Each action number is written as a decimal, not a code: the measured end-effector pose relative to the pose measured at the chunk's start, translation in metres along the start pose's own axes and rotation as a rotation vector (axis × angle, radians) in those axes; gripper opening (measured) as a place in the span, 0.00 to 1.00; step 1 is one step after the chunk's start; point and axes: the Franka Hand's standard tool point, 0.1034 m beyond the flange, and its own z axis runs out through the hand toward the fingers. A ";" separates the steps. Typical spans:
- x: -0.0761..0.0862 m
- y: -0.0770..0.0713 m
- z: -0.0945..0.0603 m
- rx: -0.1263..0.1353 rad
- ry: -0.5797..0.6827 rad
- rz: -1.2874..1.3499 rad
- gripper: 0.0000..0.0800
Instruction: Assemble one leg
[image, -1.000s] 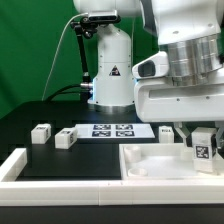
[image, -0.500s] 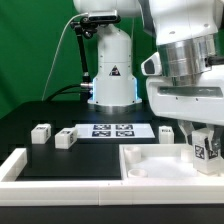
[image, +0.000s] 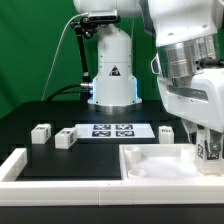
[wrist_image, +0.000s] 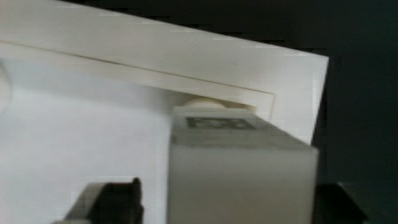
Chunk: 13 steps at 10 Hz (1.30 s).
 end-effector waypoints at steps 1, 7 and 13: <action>-0.001 0.000 0.000 -0.004 -0.003 -0.019 0.66; -0.018 -0.004 -0.004 -0.117 0.021 -0.750 0.81; -0.013 -0.003 -0.002 -0.156 -0.012 -1.385 0.81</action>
Offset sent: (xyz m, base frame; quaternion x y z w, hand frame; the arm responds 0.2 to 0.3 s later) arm 0.0033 0.0024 0.0022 -0.0464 0.0255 -0.2623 0.9635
